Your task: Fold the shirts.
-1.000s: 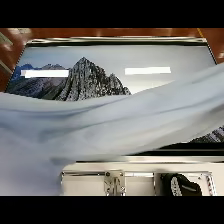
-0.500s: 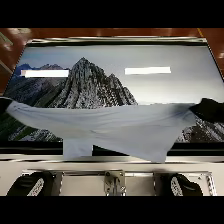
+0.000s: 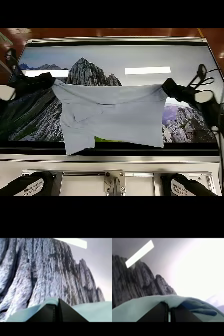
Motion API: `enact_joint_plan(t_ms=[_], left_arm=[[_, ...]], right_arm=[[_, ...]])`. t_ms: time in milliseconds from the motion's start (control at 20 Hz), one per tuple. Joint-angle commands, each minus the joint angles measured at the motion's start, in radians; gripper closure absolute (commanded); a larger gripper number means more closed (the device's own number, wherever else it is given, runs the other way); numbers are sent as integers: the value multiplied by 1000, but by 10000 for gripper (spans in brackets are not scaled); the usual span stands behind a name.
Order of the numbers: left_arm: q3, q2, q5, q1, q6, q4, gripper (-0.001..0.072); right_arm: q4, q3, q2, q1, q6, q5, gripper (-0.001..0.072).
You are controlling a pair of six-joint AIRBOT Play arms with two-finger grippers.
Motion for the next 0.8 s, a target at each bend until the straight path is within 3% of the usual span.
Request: enact_joint_plan(t_ms=[0,50,100,150,200,250,300,400,450,500,550,600,650,700,750], left_arm=[[-8,-203,182,0,-1,-230,664],[-9,-229,162,0,-1,-245,663],[-9,-246,127,1,-1,-247,657],[-9,-251,95,3,6,-246,569],[-7,-248,59,14,33,-246,338],[2,-240,0,35,77,-246,92],[23,-230,-93,74,155,-244,-9],[87,-212,-370,182,289,-159,-6],[120,-211,-516,238,289,-85,34],[143,-212,-665,299,269,-18,251],[145,-212,-770,352,269,18,405],[132,-216,-855,403,270,24,342],[109,-219,-898,441,269,23,188],[76,-219,-912,470,269,23,83],[40,-219,-909,488,270,23,82]], right_arm=[[67,-8,-141,84,-12,-219,638],[66,-8,-153,86,-12,-216,635],[64,-8,-156,86,-13,-222,521],[55,-6,-152,77,-13,-219,245],[50,-5,-138,64,-18,-202,117],[45,-5,-111,43,-46,-174,117],[25,-5,-67,13,-71,-130,117],[-115,-5,34,-58,-79,-9,117],[-218,-5,85,-105,-78,86,117],[-308,-5,122,-154,-64,191,118],[-385,-5,149,-210,-51,319,118],[-423,-6,158,-259,-50,435,118],[-439,-16,159,-309,-52,532,118],[-436,-37,159,-343,-54,588,118],[-436,-64,159,-370,-54,629,118]])
